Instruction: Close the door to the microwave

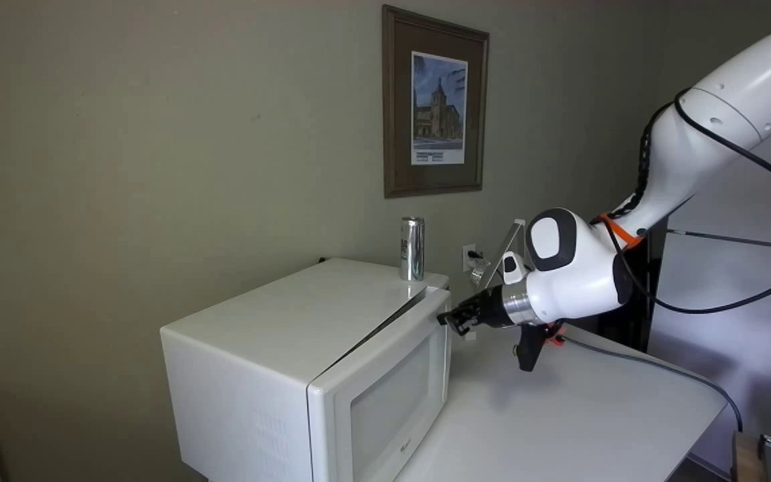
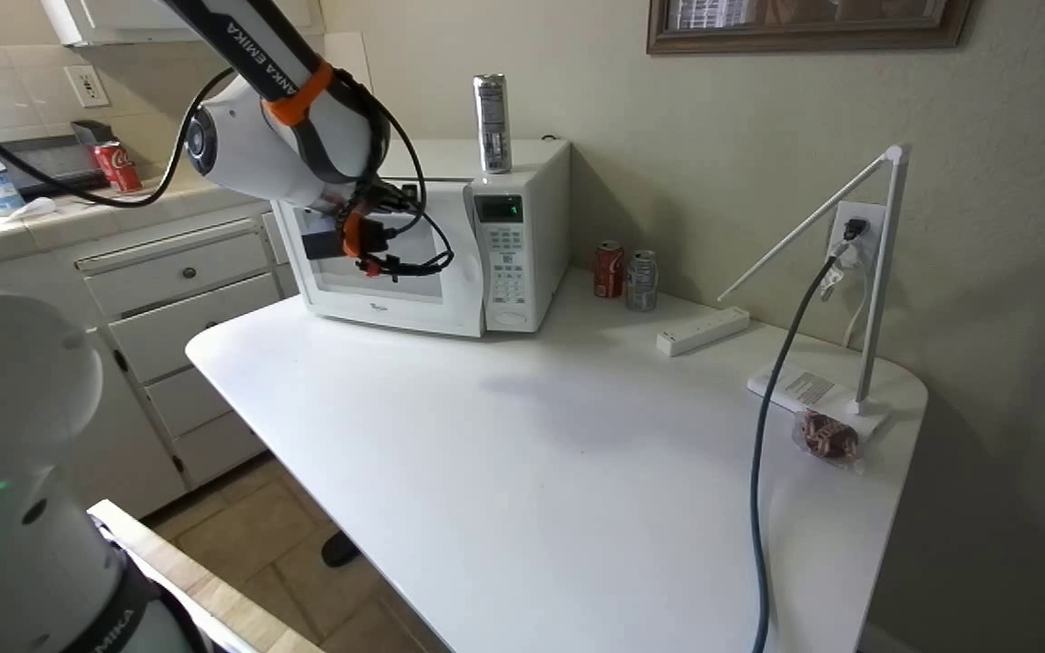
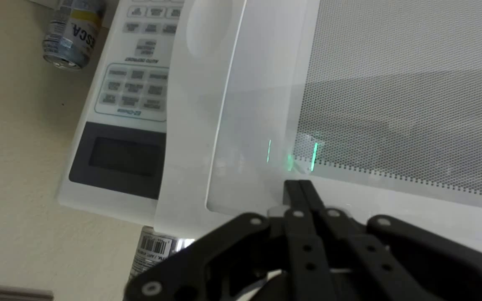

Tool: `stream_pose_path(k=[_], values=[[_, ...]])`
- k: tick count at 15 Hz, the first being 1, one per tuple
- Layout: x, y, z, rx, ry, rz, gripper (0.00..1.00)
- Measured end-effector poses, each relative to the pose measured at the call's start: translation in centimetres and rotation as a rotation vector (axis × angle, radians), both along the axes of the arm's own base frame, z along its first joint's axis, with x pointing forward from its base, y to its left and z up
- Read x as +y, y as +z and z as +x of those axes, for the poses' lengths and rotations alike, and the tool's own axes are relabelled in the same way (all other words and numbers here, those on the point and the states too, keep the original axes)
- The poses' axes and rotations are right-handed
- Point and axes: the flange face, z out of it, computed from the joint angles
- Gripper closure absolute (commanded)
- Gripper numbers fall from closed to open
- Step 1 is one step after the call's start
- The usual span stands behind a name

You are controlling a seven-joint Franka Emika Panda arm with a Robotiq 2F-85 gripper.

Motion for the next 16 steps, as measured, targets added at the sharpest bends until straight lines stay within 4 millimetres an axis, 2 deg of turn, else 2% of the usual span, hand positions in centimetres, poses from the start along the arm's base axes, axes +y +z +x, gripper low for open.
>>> stream_pose_path(k=[16], values=[[-0.28,0.31,0.58,-0.029,-0.003,-0.031,1.0]])
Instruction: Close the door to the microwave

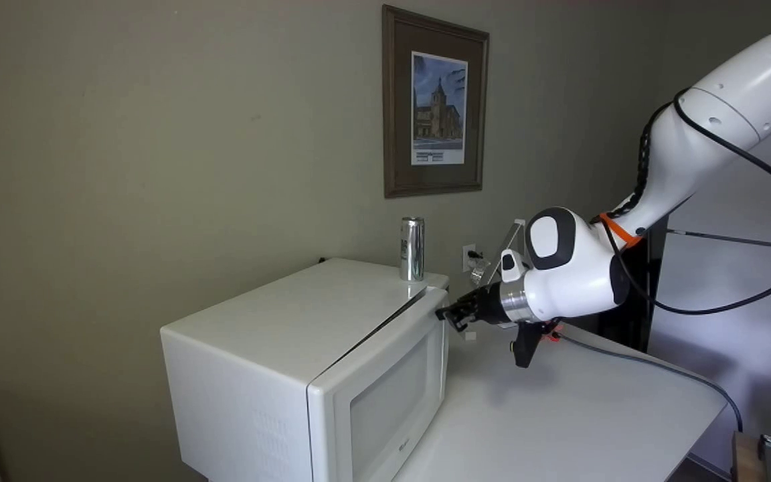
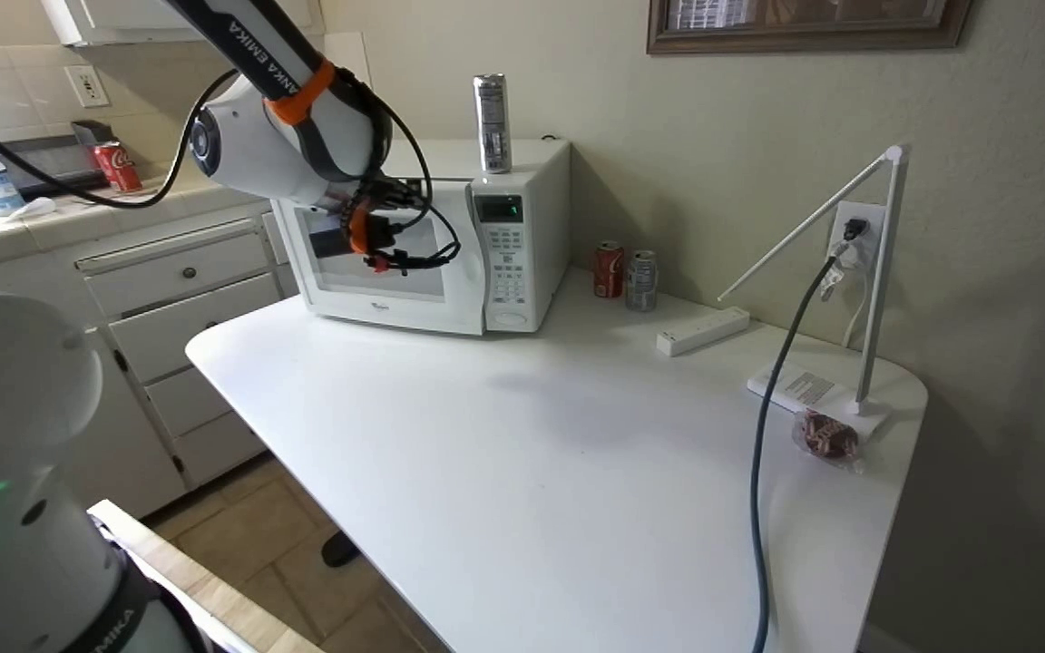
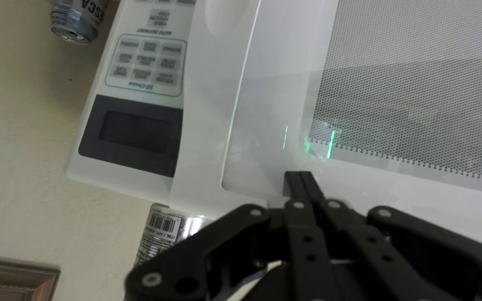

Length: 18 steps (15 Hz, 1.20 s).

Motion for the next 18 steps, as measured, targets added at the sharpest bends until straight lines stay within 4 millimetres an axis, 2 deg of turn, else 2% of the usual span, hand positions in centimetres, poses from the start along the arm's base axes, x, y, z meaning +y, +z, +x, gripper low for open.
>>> stream_pose_path(k=[12,18], values=[[0.4,-0.5,0.6,-0.054,-0.011,-0.035,0.99],[0.0,-0.3,1.2,-0.087,-0.03,-0.049,0.99]])
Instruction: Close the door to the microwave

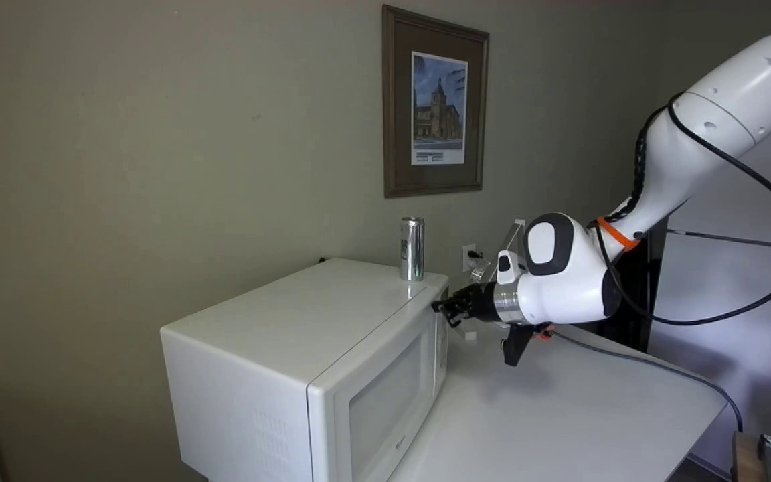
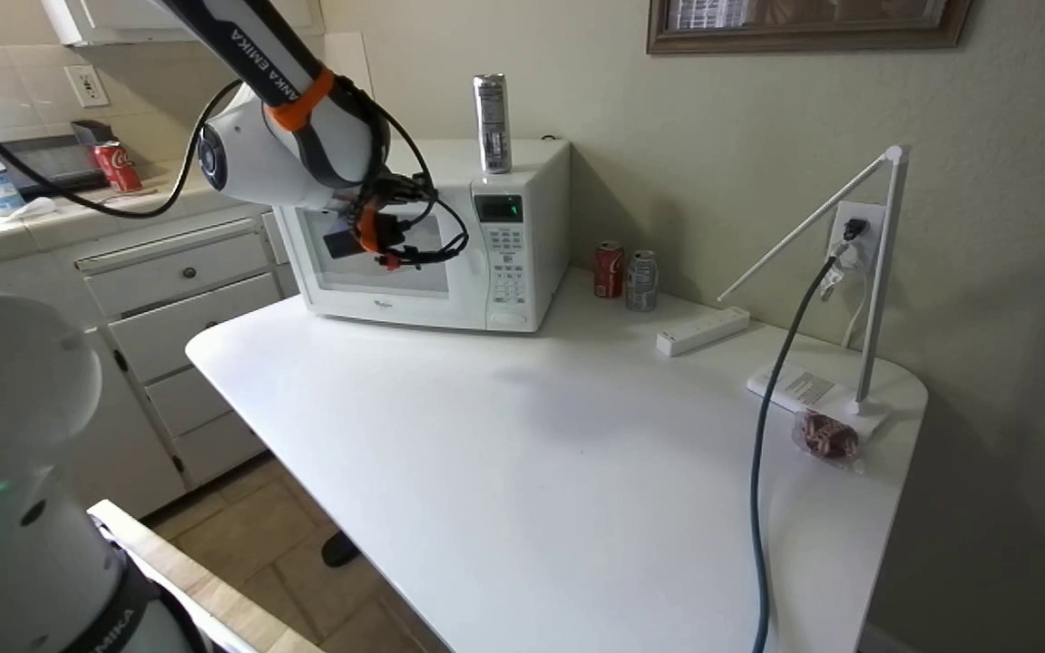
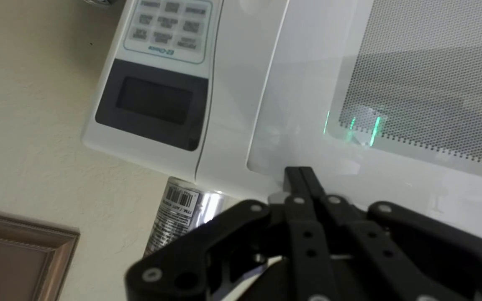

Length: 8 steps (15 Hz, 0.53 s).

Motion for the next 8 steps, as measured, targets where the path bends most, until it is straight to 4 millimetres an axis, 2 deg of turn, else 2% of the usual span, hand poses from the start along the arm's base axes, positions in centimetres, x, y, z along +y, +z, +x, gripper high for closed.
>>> stream_pose_path(k=[8], values=[[0.02,-0.01,-0.02,0.001,0.0,0.0,1.0]])
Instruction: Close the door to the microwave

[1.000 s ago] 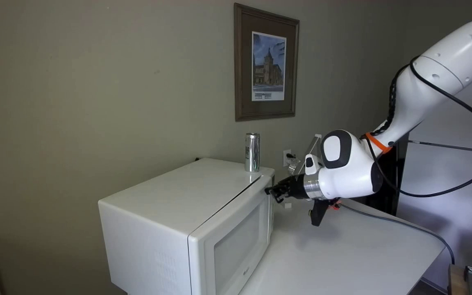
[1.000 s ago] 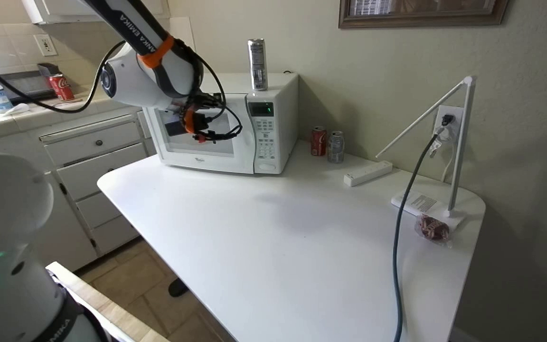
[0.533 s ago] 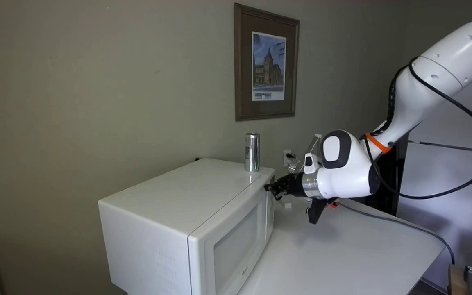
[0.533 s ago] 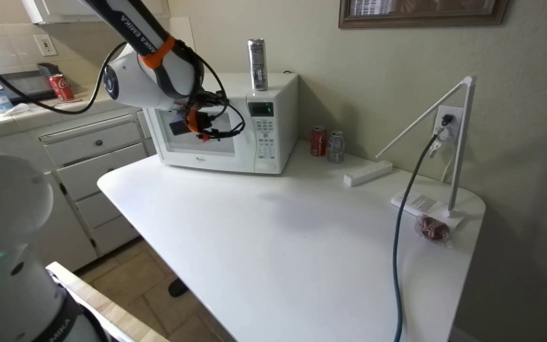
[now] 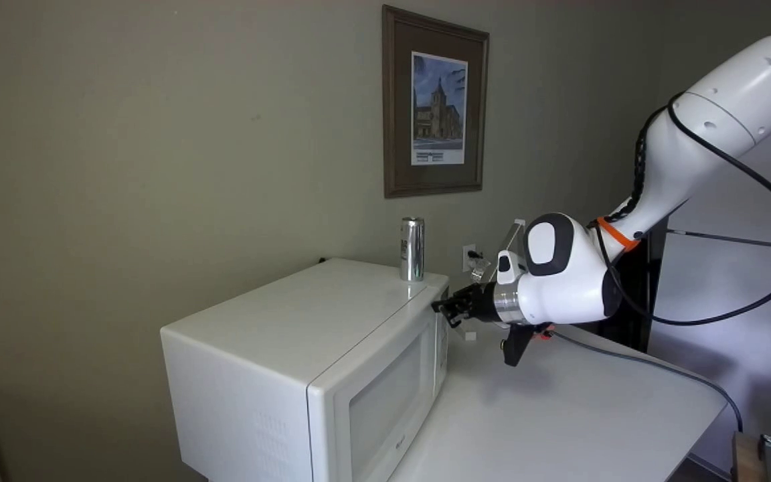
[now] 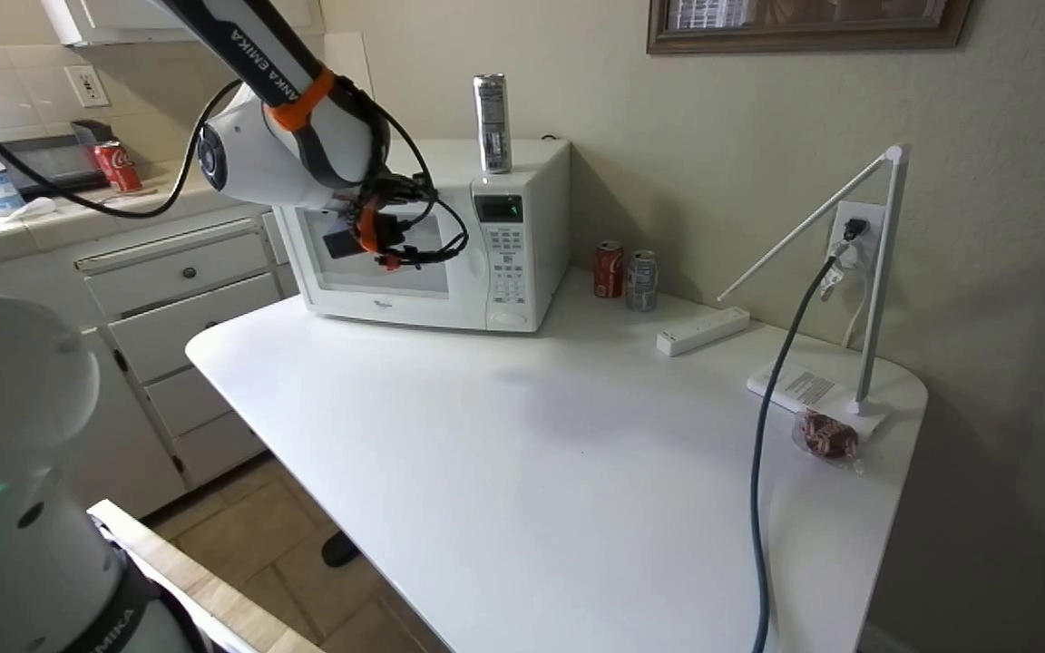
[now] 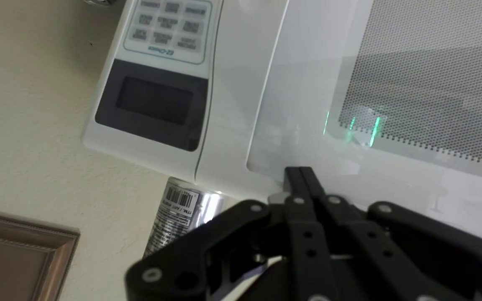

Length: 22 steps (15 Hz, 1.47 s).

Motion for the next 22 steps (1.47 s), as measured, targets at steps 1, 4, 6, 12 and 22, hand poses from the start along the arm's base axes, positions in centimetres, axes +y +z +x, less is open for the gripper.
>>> stream_pose_path(k=[1,4,6,12,22], values=[[0.0,0.0,-0.1,0.007,0.0,0.005,1.0],[0.1,-0.2,-1.0,0.105,0.019,0.052,1.0],[0.5,0.5,-2.1,0.19,0.046,0.102,1.0],[-0.5,1.9,-6.2,0.483,0.098,0.269,1.0],[-13.1,-8.5,-17.7,0.865,-0.013,0.183,0.29]])
